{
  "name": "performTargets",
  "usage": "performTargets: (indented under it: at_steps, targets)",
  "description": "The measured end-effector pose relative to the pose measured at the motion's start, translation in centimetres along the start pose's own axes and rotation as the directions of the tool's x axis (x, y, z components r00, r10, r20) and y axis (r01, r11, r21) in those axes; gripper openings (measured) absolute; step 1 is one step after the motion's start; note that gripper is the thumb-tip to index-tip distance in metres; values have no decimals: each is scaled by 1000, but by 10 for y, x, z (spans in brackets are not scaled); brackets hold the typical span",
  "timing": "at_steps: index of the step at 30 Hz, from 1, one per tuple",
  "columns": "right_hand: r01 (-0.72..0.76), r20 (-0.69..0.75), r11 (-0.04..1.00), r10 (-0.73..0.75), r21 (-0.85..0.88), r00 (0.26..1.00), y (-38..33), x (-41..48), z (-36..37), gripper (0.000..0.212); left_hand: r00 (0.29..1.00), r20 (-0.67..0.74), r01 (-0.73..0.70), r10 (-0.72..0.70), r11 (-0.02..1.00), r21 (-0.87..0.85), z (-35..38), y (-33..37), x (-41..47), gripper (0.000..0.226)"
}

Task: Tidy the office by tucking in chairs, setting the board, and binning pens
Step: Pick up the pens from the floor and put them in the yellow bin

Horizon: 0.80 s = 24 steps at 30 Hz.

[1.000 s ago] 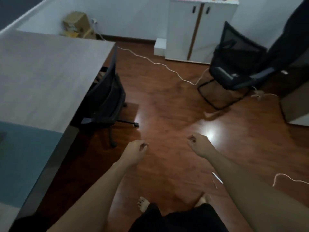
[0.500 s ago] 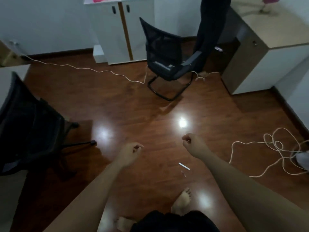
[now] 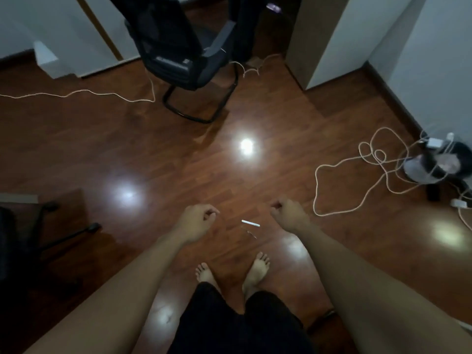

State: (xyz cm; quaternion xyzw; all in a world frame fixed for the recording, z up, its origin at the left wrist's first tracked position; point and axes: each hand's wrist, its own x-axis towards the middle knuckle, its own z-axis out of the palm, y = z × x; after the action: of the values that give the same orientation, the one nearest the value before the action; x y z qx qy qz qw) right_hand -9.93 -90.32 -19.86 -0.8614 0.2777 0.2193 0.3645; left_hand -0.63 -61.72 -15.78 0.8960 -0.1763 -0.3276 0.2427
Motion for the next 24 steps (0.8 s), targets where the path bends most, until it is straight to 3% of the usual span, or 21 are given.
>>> performTargets:
  at_steps: [8,24]
  targets:
    - [-77,29,995,76,56,997,79,122,91,28,985,170,-26,16,998,59,113,-69,134,26]
    - [-176,180,984,174,-3,968,336,419,409,39,938,343,-77,46,994,76,490,-301,426,22]
